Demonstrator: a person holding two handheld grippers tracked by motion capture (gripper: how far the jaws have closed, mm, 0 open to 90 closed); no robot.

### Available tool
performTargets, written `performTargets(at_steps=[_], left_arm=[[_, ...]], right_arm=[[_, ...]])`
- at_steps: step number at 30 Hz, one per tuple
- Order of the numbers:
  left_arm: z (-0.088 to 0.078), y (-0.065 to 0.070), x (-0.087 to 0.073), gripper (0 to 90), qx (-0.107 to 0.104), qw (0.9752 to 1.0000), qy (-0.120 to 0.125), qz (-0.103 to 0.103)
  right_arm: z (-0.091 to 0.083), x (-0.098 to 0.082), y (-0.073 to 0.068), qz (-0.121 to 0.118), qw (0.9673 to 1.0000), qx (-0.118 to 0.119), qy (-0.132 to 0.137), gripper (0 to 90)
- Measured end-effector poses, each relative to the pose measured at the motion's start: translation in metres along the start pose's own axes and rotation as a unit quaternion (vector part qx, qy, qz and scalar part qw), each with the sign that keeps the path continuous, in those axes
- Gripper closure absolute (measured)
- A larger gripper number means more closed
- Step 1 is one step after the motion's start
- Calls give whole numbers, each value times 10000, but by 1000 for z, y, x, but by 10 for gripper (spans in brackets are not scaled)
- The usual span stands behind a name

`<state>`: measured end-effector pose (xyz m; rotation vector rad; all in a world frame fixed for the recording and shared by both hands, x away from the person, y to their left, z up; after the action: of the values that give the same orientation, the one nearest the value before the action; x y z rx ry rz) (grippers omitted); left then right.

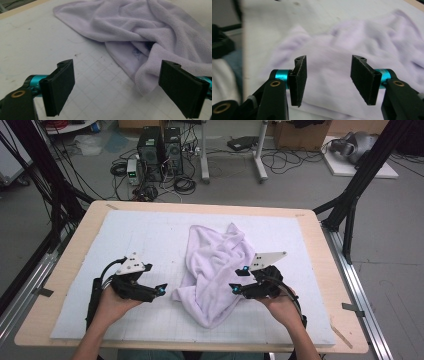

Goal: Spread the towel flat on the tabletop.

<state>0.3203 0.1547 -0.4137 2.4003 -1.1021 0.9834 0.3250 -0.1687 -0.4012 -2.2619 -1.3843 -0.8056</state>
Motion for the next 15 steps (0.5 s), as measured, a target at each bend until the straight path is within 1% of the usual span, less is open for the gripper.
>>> performTargets(at_steps=[1, 2, 3, 4, 5, 6, 9, 10, 12, 13, 14, 15], left_arm=[[5, 2, 2, 152, -31, 10000, -16, 41], [10, 4, 4, 171, -83, 9999, -30, 83], [15, 5, 6, 223, -139, 9998, -39, 129], [20, 7, 8, 223, -196, 9997, -62, 165], [26, 9, 10, 249, -255, 9994, -96, 215], [30, 11, 11, 274, -306, 9992, -112, 223], [46, 15, 15, 348, -510, 9981, -178, 306], [51, 16, 16, 396, -556, 9977, -205, 317], [63, 20, 17, 405, -652, 9968, -319, 342], [70, 22, 17, 440, -684, 9960, -428, 386], [74, 24, 16, 440, -723, 9955, -458, 395], [79, 27, 16, 457, -731, 9946, -555, 492]], right_arm=[[0, 0, 0, 0, 10000, 0, 0, 456], [4, -4, 6, 44, 9999, -93, -47, 447], [12, -10, 14, 182, 9995, -139, -226, 444], [12, -10, 14, 182, 9995, -139, -226, 444], [15, -14, 18, 204, 9993, -200, -246, 448], [18, -19, 23, 301, 9990, -202, -273, 448], [24, -28, 30, 465, 9985, -149, -265, 452], [27, -31, 31, 475, 9983, -114, -321, 461], [30, -32, 31, 435, 9984, -95, -340, 466], [36, -34, 31, 418, 9982, -61, -421, 478], [36, -34, 31, 418, 9982, -61, -421, 478], [38, -35, 30, 419, 9981, -37, -461, 487]])
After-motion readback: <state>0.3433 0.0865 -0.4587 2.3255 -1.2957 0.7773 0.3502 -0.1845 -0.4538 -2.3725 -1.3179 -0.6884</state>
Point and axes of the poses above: each handheld gripper's, and its own axes: z roughly forward along the jaws, x roughly out of its top, y roughly to its right, the point moved 5 cm from there along z, roughly forward along the jaws, and after that the axes turned 12 degrees about -y, right-handed, at the moved point
